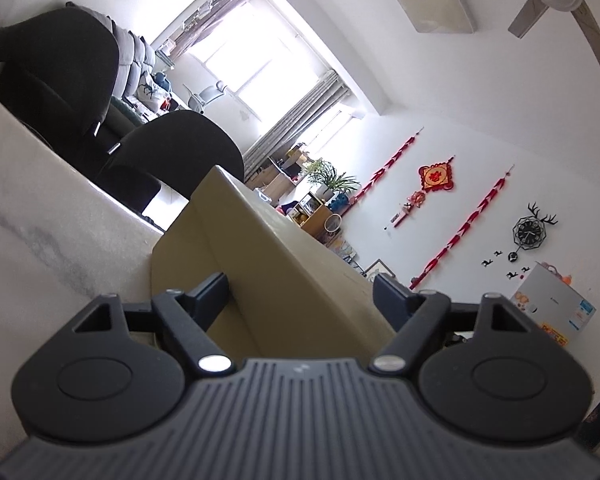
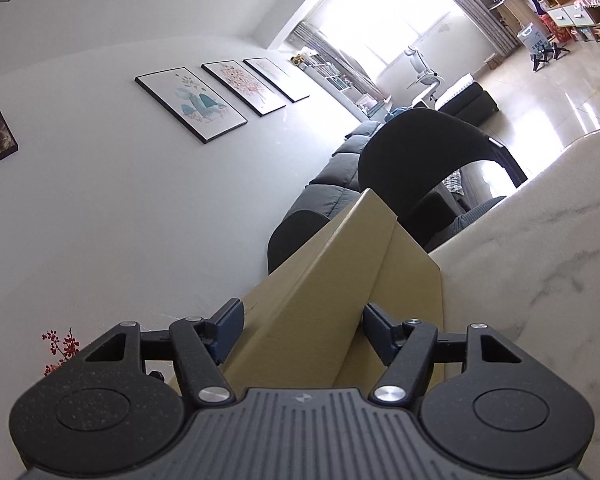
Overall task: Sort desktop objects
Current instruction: 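Press the lid down over the box walls with both grippers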
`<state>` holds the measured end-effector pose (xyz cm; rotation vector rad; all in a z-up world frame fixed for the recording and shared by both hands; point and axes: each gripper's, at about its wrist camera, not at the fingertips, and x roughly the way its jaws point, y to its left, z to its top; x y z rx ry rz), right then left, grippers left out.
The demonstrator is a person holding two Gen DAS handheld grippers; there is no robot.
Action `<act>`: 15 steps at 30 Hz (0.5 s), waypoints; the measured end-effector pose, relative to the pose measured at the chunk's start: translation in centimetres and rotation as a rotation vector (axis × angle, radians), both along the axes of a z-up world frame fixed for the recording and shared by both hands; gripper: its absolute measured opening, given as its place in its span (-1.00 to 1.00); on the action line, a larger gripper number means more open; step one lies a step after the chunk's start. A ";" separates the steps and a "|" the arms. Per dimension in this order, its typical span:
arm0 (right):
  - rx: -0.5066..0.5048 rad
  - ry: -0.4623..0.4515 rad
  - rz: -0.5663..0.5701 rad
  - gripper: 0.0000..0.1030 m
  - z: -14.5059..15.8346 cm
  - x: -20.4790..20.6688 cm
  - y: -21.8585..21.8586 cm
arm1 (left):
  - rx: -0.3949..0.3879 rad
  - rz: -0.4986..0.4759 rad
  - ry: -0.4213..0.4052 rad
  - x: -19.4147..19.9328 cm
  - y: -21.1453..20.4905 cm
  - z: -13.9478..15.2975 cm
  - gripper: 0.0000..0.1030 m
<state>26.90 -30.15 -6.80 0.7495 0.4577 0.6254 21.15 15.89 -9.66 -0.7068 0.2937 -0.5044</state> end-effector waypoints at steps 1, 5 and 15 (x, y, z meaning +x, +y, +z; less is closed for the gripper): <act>-0.002 -0.004 0.000 0.35 0.0 -0.1 0.0 | 0.004 0.001 -0.005 -0.1 0.0 0.0 0.53; 0.008 -0.008 0.002 0.35 -0.2 0.0 -0.1 | 0.060 0.022 -0.060 -0.5 -0.4 0.6 0.44; -0.092 0.008 -0.028 0.59 1.3 -1.9 0.4 | 0.163 -0.016 -0.009 -2.9 -0.7 2.3 0.68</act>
